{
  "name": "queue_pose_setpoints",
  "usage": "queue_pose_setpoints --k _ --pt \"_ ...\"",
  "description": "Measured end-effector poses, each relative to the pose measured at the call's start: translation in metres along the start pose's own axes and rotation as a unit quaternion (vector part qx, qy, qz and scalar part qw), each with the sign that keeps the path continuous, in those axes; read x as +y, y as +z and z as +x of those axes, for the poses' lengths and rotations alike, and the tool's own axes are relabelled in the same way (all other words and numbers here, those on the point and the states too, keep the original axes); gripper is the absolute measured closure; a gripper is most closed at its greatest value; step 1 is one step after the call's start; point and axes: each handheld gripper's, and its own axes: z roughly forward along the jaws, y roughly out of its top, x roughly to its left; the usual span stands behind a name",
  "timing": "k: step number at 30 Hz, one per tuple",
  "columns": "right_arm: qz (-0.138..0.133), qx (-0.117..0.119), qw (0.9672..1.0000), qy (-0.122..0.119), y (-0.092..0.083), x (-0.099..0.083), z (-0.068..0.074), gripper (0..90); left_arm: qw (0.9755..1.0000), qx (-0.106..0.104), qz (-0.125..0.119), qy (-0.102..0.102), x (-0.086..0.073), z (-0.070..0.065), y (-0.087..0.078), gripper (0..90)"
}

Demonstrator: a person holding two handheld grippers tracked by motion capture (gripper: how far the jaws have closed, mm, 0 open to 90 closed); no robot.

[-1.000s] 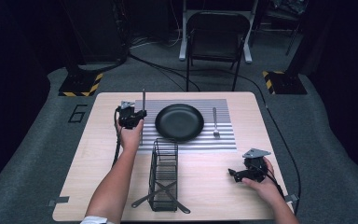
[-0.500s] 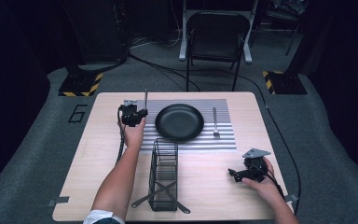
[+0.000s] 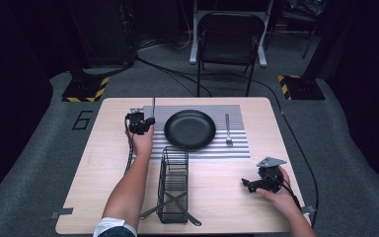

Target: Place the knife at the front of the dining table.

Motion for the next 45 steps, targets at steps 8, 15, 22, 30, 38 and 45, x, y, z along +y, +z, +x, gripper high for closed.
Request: queue_pose_setpoints --k 8,15,22,30,38,45 --pt "0.0 0.0 1.0 0.0 0.0 0.0 0.0 0.0 0.9998 0.006 0.005 -0.02 -0.003 -0.002 0.006 82.8" --pt "0.0 0.0 1.0 0.0 0.0 0.0 0.0 0.0 0.9994 0.014 0.018 -0.026 -0.002 -0.003 0.014 82.8" --pt "0.0 0.0 1.0 -0.001 0.0 0.0 0.0 0.0 0.9987 0.017 0.022 -0.042 -0.006 -0.003 0.022 82.8" --pt "0.0 0.001 1.0 -0.001 0.0 0.0 0.0 0.0 0.9972 0.022 0.032 -0.064 -0.01 0.001 0.026 82.7" --pt "0.0 0.001 1.0 -0.001 0.0 0.0 0.0 0.0 0.996 0.034 0.036 -0.075 -0.014 0.003 0.029 82.7" --pt "0.0 0.001 1.0 -0.001 0.0 0.0 0.0 0.0 0.995 0.038 0.041 -0.084 -0.014 0.004 0.031 82.5"
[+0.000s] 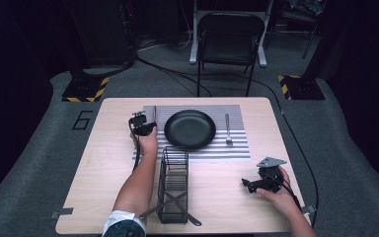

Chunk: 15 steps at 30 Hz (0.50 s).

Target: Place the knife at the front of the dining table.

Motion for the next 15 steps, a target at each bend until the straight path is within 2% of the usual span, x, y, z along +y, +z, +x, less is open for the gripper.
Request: queue_pose_setpoints --k 4,6,9,15 --pt "0.0 0.0 1.0 0.0 0.0 0.0 0.0 0.0 1.0 0.002 0.001 0.004 0.0 -0.0005 0.0 82.2" --pt "0.0 0.0 1.0 0.0 0.0 0.0 0.0 0.0 1.0 -0.003 0.001 -0.006 0.0002 0.0003 -0.0004 81.1" --pt "0.0 0.0 1.0 0.0 0.0 0.0 0.0 0.0 1.0 0.002 0.0 0.004 0.0004 0.0007 -0.0007 81.8" --pt "0.0 0.0 1.0 0.0 0.0 0.0 0.0 0.0 1.0 -0.003 0.0 0.006 0.0005 0.0029 -0.0009 82.4"
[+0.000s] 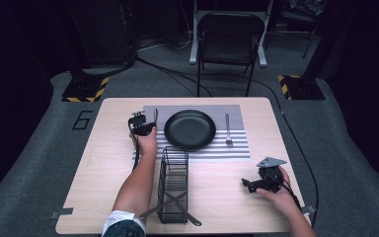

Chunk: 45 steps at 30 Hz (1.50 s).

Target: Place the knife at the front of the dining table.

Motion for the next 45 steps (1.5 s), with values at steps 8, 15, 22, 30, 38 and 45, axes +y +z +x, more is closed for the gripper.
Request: queue_pose_setpoints --k 8,15,22,30,38,45 --pt "0.0 0.0 1.0 0.0 0.0 0.0 0.0 0.0 1.0 -0.005 -0.001 -0.003 0.0 0.001 0.0 82.4" --pt "0.0 0.0 1.0 0.0 0.0 0.0 0.0 0.0 0.9999 -0.011 0.004 -0.008 0.001 0.005 -0.001 81.1" --pt "0.0 0.0 1.0 0.0 0.0 0.0 0.0 0.0 0.9998 -0.016 0.003 -0.014 0.001 0.01 -0.003 78.3" --pt "0.0 0.0 1.0 0.0 0.0 0.0 0.0 0.0 0.9998 -0.016 0.005 -0.008 0.001 0.01 -0.006 72.4" --pt "0.0 0.0 1.0 0.0 0.0 0.0 0.0 0.0 0.9999 -0.012 0.007 0.003 -0.001 0.012 -0.01 71.9" --pt "0.0 0.0 1.0 0.0 0.0 0.0 0.0 0.0 0.9998 -0.011 0.011 0.014 0.001 0.012 -0.016 71.1"
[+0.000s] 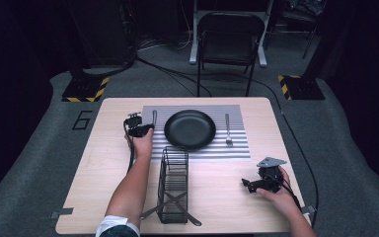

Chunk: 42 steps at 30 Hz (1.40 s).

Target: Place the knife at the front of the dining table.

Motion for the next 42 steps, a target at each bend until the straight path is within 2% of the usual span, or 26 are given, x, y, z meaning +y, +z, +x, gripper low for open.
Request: queue_pose_setpoints --k 6,12,15,18,20,23,25,26,27,35,39,42 --pt "0.0 0.0 1.0 0.0 0.0 0.0 0.0 0.0 0.9998 -0.013 -0.012 -0.002 0.005 0.0 -0.012 69.2" --pt "0.0 0.0 1.0 0.0 0.0 0.0 0.0 0.0 0.999 -0.033 -0.011 0.028 0.008 -0.005 -0.03 67.0" --pt "0.001 0.0 1.0 0.0 0.0 0.0 0.0 0.0 0.9983 -0.048 -0.012 0.032 0.007 -0.008 -0.039 63.9" --pt "0.0 0.0 1.0 0.0 0.0 0.0 0.0 0.0 0.9971 -0.059 -0.002 0.048 0.005 -0.011 -0.046 61.8" --pt "0.0 0.0 1.0 0.0 0.0 0.0 0.0 0.0 0.9961 -0.06 0.003 0.064 0.001 -0.012 -0.051 61.3" --pt "0.0 0.0 1.0 0.0 0.0 0.0 0.0 0.0 0.995 -0.065 0.006 0.075 -0.004 -0.011 -0.058 59.8" --pt "0.0 0.0 1.0 0.0 0.0 0.0 0.0 0.0 0.9937 -0.067 0.012 0.089 -0.007 -0.009 -0.064 58.9" --pt "0.0 0.0 1.0 0.0 0.0 0.0 0.0 0.0 0.9937 -0.067 0.013 0.089 -0.009 -0.009 -0.066 58.2" --pt "0.001 0.0 1.0 0.0 0.0 0.0 0.0 0.0 0.9928 -0.067 0.014 0.098 -0.011 -0.007 -0.069 57.5" --pt "0.0 0.0 1.0 0.0 0.0 0.0 0.0 0.0 0.991 -0.061 0.015 0.118 -0.026 0.004 -0.089 50.9" --pt "0.0 0.0 1.0 0.0 0.0 0.0 0.0 0.0 0.9891 -0.062 0.02 0.132 -0.035 0.007 -0.098 49.4" --pt "0.0 0.0 1.0 0.0 0.0 0.0 0.0 0.0 0.9867 -0.066 0.029 0.145 -0.041 0.007 -0.106 47.4"
